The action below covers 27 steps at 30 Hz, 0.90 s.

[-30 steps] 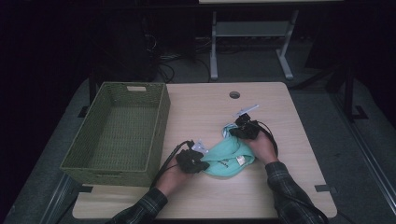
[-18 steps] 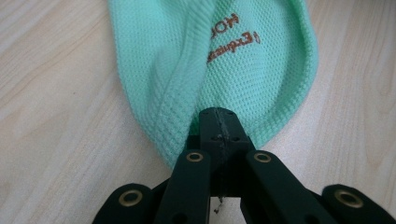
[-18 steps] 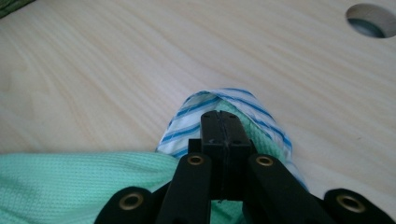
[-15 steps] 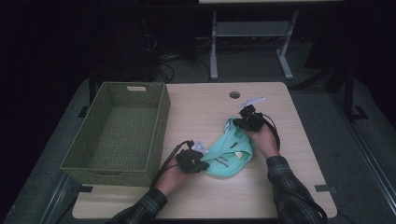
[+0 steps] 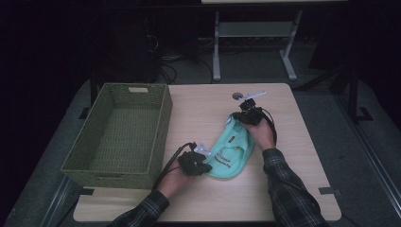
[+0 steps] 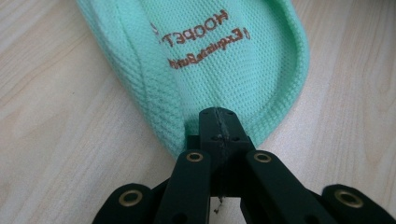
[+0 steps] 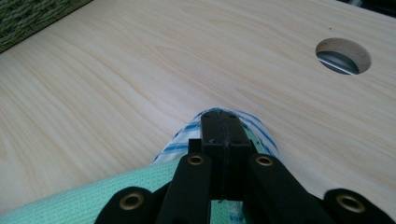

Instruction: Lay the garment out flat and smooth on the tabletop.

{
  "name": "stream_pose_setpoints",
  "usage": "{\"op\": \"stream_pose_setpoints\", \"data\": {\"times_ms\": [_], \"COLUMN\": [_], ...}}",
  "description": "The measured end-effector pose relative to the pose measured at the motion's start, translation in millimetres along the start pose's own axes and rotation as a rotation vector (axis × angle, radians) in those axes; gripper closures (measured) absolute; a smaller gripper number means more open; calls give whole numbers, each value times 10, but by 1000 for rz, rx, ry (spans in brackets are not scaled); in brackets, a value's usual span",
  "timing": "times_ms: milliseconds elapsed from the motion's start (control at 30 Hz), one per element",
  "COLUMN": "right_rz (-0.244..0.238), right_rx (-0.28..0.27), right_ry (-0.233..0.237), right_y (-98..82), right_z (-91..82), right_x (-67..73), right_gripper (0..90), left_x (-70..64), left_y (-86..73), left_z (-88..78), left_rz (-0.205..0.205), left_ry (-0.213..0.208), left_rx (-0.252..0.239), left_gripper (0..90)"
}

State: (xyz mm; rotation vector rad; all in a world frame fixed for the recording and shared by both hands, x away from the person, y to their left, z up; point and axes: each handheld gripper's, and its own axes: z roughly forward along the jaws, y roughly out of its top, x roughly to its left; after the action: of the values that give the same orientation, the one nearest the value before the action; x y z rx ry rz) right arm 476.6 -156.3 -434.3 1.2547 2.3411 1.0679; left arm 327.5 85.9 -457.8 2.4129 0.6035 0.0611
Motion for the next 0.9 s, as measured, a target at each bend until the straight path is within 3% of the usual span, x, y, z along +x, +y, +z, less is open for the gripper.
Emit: {"op": "stream_pose_setpoints", "data": {"times_ms": [133, 233, 267, 367, 567, 900], "right_rz": [5, 11, 12, 3, -14, -33], "right_rx": [-16, -34, -38, -44, -55, -62], "right_ry": [33, 47, 54, 57, 73, 96], "right_y": [-2, -10, -19, -65, -178, -433], "right_z": [-3, -104, -143, -258, -482, -752], "right_x": [29, 33, 31, 18, 3, 34], "right_gripper": [748, 725, 726, 782, 891, 898], "left_x": [9, 21, 34, 60, 134, 315], "left_y": [-1, 6, 15, 34, 124, 353], "left_z": [-2, -10, -27, -78, -170, -97], "left_rz": [3, -15, 2, -20, -46, -38], "left_ry": [-4, -15, -9, -14, -2, 52], "left_rx": [2, 1, 16, -13, -52, -52], "left_gripper": [897, 840, 815, 812, 896, 897]}}
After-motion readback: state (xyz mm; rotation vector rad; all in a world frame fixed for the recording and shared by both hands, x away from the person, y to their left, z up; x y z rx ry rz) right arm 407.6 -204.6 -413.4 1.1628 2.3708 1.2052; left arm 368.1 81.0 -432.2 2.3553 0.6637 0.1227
